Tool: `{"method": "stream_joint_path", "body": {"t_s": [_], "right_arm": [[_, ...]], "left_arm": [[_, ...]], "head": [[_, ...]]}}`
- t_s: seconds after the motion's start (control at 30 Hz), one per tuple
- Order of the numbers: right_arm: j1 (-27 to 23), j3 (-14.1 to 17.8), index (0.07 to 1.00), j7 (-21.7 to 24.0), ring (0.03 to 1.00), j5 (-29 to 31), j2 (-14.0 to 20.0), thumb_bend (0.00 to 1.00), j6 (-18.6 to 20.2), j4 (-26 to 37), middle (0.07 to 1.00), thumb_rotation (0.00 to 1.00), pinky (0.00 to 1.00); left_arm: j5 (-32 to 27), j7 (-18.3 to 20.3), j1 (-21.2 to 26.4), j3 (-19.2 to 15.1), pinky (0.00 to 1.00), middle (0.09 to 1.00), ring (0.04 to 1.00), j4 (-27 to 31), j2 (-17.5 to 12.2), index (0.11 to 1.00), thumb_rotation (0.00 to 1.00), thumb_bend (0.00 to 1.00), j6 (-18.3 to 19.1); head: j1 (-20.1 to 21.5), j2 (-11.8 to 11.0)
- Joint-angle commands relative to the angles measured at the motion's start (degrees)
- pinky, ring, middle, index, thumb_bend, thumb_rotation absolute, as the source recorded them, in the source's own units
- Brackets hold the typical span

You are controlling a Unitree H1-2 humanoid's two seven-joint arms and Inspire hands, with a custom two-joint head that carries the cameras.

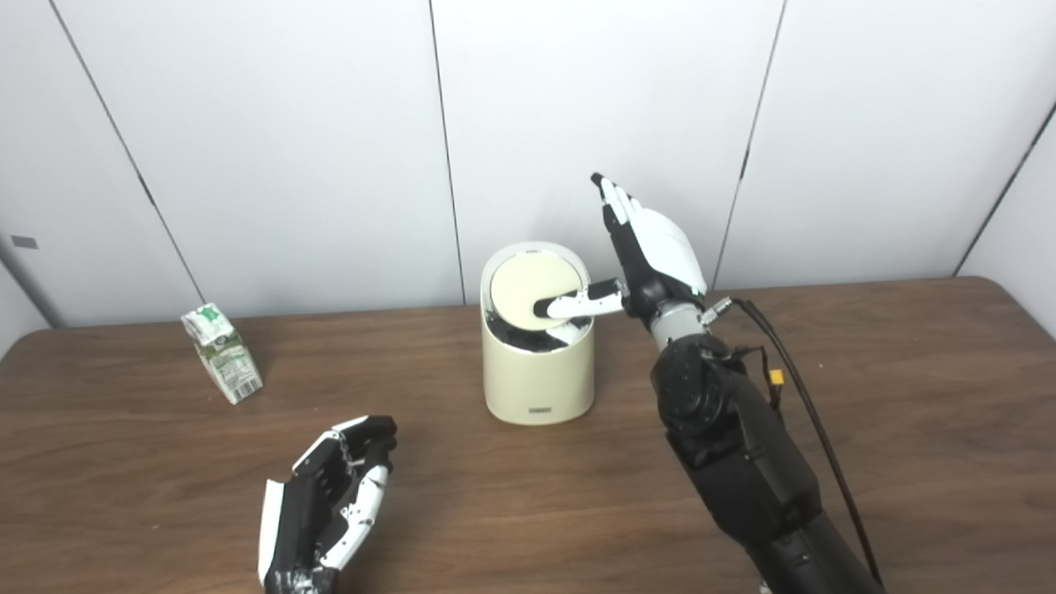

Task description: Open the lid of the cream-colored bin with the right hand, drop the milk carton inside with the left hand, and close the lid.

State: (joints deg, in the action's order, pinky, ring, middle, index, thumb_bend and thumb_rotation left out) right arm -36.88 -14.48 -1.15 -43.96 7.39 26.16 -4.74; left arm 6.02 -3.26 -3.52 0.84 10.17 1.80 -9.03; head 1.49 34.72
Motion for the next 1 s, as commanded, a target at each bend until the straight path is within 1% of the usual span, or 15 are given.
{"method": "stream_joint_path", "body": {"t_s": [0.0, 0.27, 0.37, 0.43, 0.47, 0.5, 0.53, 0.57, 0.63, 0.67, 0.73, 0.77, 0.8, 0.87, 0.97], "right_arm": [[-0.79, -0.49, 1.0, -0.93, 1.0, -2.88, 2.36, 0.98, 0.06, -0.74, 1.0, 0.24, 0.98], [0.21, -3.06, 1.0, -2.09, 1.0, -5.83, 4.75, 1.0, -0.2, -1.73, 1.0, 0.18, 1.0], [0.83, -3.63, 1.0, -2.28, 1.0, -6.6, 5.14, 1.0, -0.07, -1.29, 1.0, 0.17, 1.0], [1.59, -3.56, 1.0, -2.39, 1.0, -6.58, 5.26, 1.0, -0.07, -0.51, 1.0, 0.19, 1.0], [1.98, -3.32, 1.0, -2.34, 1.0, -6.26, 5.26, 0.97, -0.11, -0.04, 1.0, 0.24, 1.0], [2.45, -2.93, 1.0, -1.9, 1.0, -5.77, 5.23, 0.96, 0.04, 0.69, 1.0, 0.25, 1.0], [3.04, -2.35, 1.0, -1.52, 1.0, -4.86, 5.18, 0.93, -0.01, 1.5, 1.0, 0.32, 1.0], [3.65, -1.7, 1.0, -1.08, 1.0, -3.85, 5.1, 0.89, -0.14, 2.42, 1.0, 0.44, 1.0], [4.68, -0.44, 1.0, 0.0, 1.0, -2.15, 5.02, 0.85, -0.34, 3.81, 1.0, 0.62, 1.0], [5.1, 0.09, 1.0, 0.39, 1.0, -1.57, 5.07, 0.85, -0.47, 4.06, 1.0, 0.72, 1.0], [5.99, 1.16, 1.0, 0.66, 1.0, -0.31, 5.3, 0.87, -1.09, 4.01, 1.0, 0.86, 1.0], [6.31, 1.54, 1.0, 0.69, 1.0, 0.14, 5.38, 0.88, -1.39, 3.93, 1.0, 0.9, 1.0], [6.88, 2.04, 1.0, 0.89, 1.0, 0.84, 5.61, 0.88, -1.66, 3.99, 1.0, 0.91, 1.0], [7.64, 2.73, 1.0, 1.16, 1.0, 1.79, 5.97, 0.89, -2.1, 3.89, 1.0, 0.97, 1.0], [9.32, 3.63, 1.0, 0.49, 1.0, 2.88, 6.57, 0.9, -3.31, 4.59, 1.0, 1.0, 1.0]], "left_arm": [[-0.05, -0.17, 0.39, 0.07, 0.61, 0.698, 0.686, 2.19, 0.29, 0.692, 0.34, 0.26, -0.23], [0.38, -0.3, 0.66, 0.12, 0.6, 0.697, 0.681, 2.41, 0.29, 0.693, 0.35, 0.26, 0.28], [0.5, -0.38, 0.9, 0.17, 0.59, 0.694, 0.678, 2.1, 0.38, 0.691, 0.35, 0.27, 0.07], [0.88, -0.51, 1.0, 0.23, 0.59, 0.689, 0.674, 1.95, 0.41, 0.689, 0.33, 0.27, -0.06], [0.92, -0.54, 1.06, 0.26, 0.59, 0.688, 0.674, 1.85, 0.43, 0.689, 0.32, 0.26, -0.14], [0.78, -0.52, 1.11, 0.28, 0.59, 0.688, 0.674, 1.78, 0.47, 0.689, 0.32, 0.26, -0.15], [0.68, -0.48, 1.14, 0.31, 0.59, 0.689, 0.676, 1.76, 0.5, 0.689, 0.32, 0.26, -0.01], [0.65, -0.46, 1.18, 0.34, 0.6, 0.691, 0.68, 1.73, 0.52, 0.69, 0.33, 0.27, 0.08], [0.66, -0.45, 1.24, 0.36, 0.6, 0.693, 0.683, 1.64, 0.54, 0.691, 0.34, 0.27, 0.21], [0.78, -0.47, 1.26, 0.37, 0.6, 0.693, 0.684, 1.61, 0.54, 0.69, 0.34, 0.27, 0.32], [0.99, -0.43, 1.27, 0.44, 0.6, 0.697, 0.688, 1.48, 0.45, 0.693, 0.36, 0.27, 0.34], [1.07, -0.41, 1.27, 0.48, 0.61, 0.7, 0.69, 1.42, 0.4, 0.695, 0.36, 0.27, 0.29], [1.33, -0.5, 1.27, 0.52, 0.61, 0.7, 0.69, 1.38, 0.39, 0.695, 0.37, 0.27, 0.2], [1.67, -0.62, 1.26, 0.62, 0.6, 0.699, 0.687, 1.37, 0.38, 0.694, 0.35, 0.26, 0.11], [1.73, -0.66, 1.21, 0.73, 0.6, 0.7, 0.687, 1.36, 0.47, 0.694, 0.34, 0.26, 0.05]], "head": [[0.12, 0.22], [0.41, 0.54], [0.63, 0.51], [0.74, 0.43], [0.74, 0.38], [0.73, 0.31], [0.73, 0.29], [0.71, 0.22], [0.72, 0.19], [0.7, 0.13], [0.7, 0.03], [0.7, 0.03], [0.66, -0.05], [0.68, -0.06], [0.67, -0.2]]}}
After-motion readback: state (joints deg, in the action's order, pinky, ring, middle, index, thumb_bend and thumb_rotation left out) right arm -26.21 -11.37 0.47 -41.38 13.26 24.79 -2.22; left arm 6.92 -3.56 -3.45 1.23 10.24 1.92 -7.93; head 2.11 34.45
